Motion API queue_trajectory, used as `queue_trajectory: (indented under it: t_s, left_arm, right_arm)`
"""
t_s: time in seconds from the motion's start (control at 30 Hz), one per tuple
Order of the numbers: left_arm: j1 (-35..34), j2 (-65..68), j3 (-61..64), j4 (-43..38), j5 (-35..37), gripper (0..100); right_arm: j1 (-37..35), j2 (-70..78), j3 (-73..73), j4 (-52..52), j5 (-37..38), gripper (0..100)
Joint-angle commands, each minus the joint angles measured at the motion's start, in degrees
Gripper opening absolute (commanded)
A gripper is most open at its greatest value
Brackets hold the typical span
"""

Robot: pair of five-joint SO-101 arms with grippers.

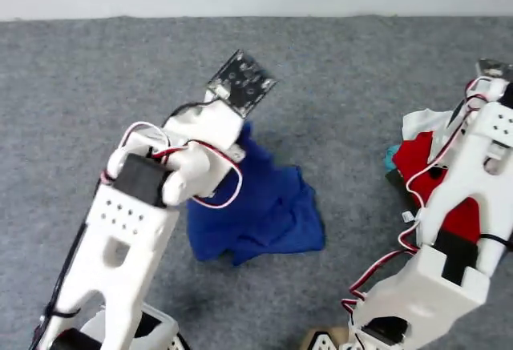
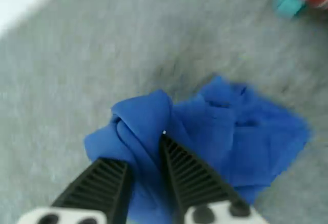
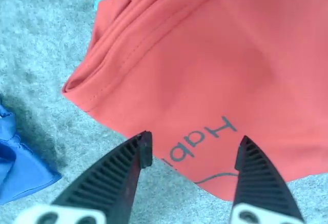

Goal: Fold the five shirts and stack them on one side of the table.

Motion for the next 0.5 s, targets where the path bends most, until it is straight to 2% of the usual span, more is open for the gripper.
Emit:
queue_trajectory:
  t_s: [0.0,0.1,0.23,0.33,0.47]
  left_arm:
    - [-8.0,-0.44,11.56,-12.31,-0.97,2]
    - [-15.82,-0.44,16.57,-20.66,-0.62,6]
    - [-24.88,-0.44,20.53,-26.55,-0.53,13]
    - [-31.12,-0.09,22.37,-29.36,-0.53,14]
    - [-39.82,-0.09,23.96,-33.14,-0.53,14]
  right_arm:
    - [-0.48,-3.03,0.09,1.98,0.44,26.6]
    - [-0.57,-3.03,0.09,2.07,0.44,26.6]
    - [-1.98,-3.03,0.09,2.15,0.79,26.6]
    - [-7.08,-3.12,0.18,2.33,2.64,26.6]
    - [-17.54,-3.12,3.6,2.15,2.99,26.6]
